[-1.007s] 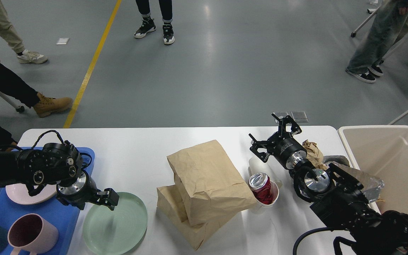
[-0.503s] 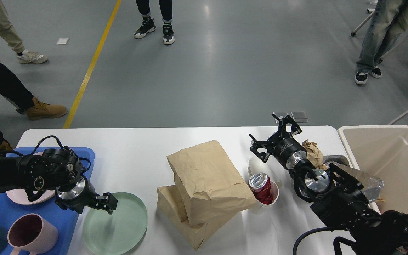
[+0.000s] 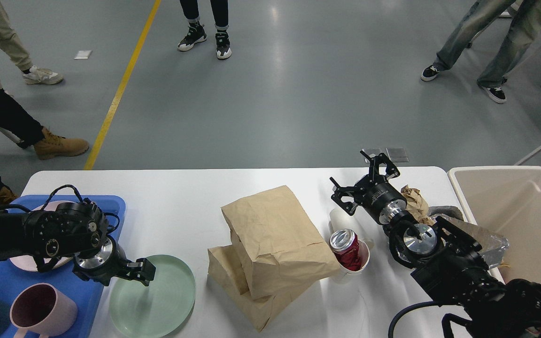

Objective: Tidy desktop

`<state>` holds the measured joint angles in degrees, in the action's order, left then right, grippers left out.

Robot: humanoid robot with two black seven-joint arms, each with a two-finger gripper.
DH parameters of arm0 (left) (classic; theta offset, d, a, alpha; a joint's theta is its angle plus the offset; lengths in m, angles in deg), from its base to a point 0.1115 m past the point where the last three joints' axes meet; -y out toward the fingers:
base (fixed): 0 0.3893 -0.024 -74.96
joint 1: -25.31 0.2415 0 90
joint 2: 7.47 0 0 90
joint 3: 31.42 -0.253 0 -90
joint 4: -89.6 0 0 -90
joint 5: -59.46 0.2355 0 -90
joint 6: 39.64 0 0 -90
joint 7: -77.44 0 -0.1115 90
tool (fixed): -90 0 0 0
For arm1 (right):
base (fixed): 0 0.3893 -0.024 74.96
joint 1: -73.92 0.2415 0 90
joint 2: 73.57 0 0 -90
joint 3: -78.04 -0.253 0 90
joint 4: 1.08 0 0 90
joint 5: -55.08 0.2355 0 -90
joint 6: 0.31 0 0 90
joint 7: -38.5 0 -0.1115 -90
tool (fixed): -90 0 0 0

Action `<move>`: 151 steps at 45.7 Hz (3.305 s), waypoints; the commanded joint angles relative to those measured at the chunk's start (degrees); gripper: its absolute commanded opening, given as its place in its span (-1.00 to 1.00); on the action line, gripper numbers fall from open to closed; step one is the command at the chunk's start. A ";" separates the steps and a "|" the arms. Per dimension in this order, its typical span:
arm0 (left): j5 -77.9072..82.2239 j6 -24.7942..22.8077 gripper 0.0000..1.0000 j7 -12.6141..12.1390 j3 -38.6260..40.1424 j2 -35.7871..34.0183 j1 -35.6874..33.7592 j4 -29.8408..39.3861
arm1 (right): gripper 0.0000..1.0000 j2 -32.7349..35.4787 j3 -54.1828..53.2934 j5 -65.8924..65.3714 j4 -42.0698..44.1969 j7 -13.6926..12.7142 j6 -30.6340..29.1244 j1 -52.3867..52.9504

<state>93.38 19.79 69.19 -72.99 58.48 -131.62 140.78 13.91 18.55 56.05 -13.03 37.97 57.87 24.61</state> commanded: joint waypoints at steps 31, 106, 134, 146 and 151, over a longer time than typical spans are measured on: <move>-0.17 0.07 -0.13 -3.78 0.09 0.06 1.18 -0.03 | 1.00 0.06 0.07 0.00 0.00 0.00 0.00 0.00; -1.40 -12.40 -1.00 -14.42 8.88 0.15 -1.36 -0.03 | 1.00 -0.03 -0.01 0.00 0.00 0.00 0.00 0.00; -8.08 -24.43 -1.00 -13.89 8.62 -7.76 -12.62 0.50 | 1.00 0.06 -0.01 0.00 0.00 0.00 0.00 0.00; -8.35 -24.43 -1.00 -13.98 8.44 -7.32 -12.44 0.50 | 1.00 -0.03 0.07 0.00 0.00 0.00 0.00 0.00; -8.26 -24.43 -0.85 -13.89 8.18 -7.59 -13.23 0.41 | 1.00 -0.03 0.07 0.09 0.00 0.00 0.00 0.00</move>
<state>85.05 -4.65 55.23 -64.55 51.16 -144.12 141.18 13.93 18.57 56.05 -13.03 37.97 57.87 24.61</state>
